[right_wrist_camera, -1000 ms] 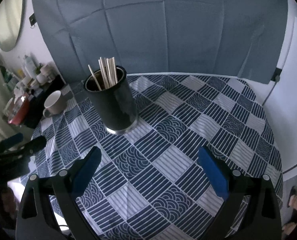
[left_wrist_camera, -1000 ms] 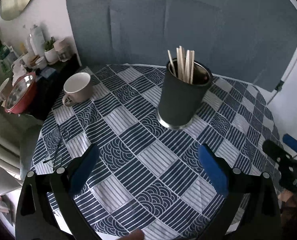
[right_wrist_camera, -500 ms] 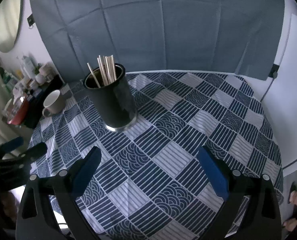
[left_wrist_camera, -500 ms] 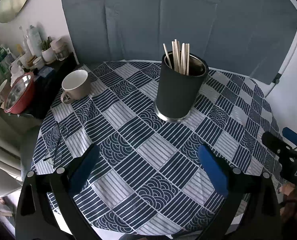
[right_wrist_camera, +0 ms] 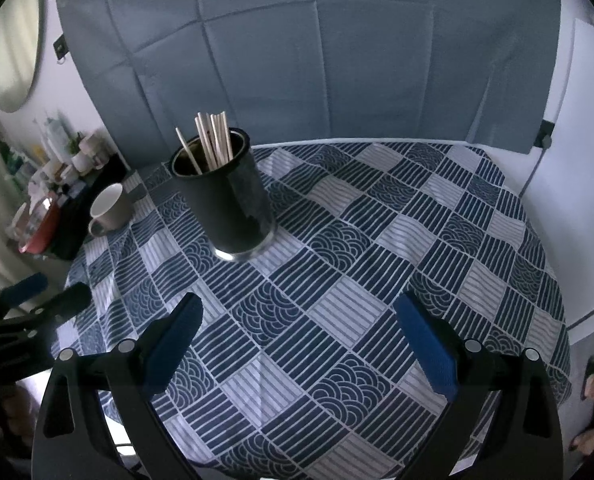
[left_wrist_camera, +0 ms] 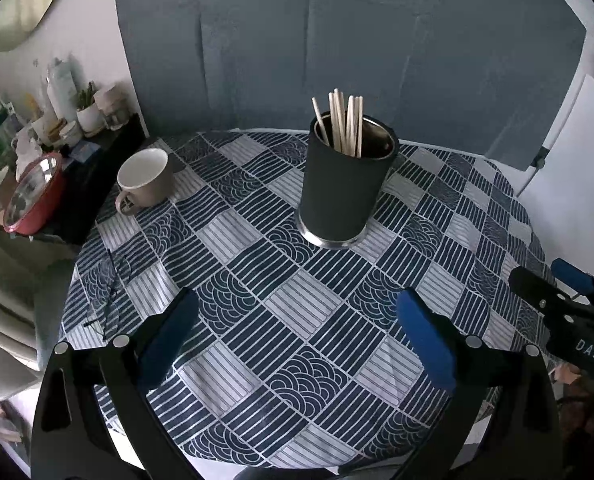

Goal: Organize utensils

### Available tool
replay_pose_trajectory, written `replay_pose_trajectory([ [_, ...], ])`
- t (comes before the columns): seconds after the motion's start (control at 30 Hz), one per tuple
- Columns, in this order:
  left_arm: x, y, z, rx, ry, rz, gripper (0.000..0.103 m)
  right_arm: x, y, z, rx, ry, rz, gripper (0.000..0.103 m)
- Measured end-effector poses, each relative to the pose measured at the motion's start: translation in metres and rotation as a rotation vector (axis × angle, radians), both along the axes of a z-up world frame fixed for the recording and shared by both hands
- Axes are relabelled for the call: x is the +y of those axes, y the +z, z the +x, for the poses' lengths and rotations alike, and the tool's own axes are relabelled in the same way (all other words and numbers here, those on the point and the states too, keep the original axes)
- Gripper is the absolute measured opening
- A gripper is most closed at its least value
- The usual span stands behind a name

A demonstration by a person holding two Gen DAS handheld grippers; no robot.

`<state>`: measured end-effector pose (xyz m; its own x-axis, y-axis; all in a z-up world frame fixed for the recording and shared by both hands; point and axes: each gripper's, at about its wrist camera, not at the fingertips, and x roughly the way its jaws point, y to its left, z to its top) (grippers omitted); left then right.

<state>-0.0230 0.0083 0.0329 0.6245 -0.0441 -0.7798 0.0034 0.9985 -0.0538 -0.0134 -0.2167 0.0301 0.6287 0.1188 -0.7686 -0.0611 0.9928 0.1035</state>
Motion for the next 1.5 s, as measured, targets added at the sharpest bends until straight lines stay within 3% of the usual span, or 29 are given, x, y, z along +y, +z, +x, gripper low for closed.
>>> replay_pose_trajectory([
  [0.2, -0.005, 0.002, 0.000, -0.005, -0.010, 0.029, 0.097, -0.001, 0.001, -0.001, -0.006, -0.003, 0.000, 0.093],
  [1.5, 0.002, 0.000, -0.006, 0.011, 0.002, -0.019, 0.097, -0.001, 0.002, -0.004, 0.009, 0.011, 0.017, 0.093],
])
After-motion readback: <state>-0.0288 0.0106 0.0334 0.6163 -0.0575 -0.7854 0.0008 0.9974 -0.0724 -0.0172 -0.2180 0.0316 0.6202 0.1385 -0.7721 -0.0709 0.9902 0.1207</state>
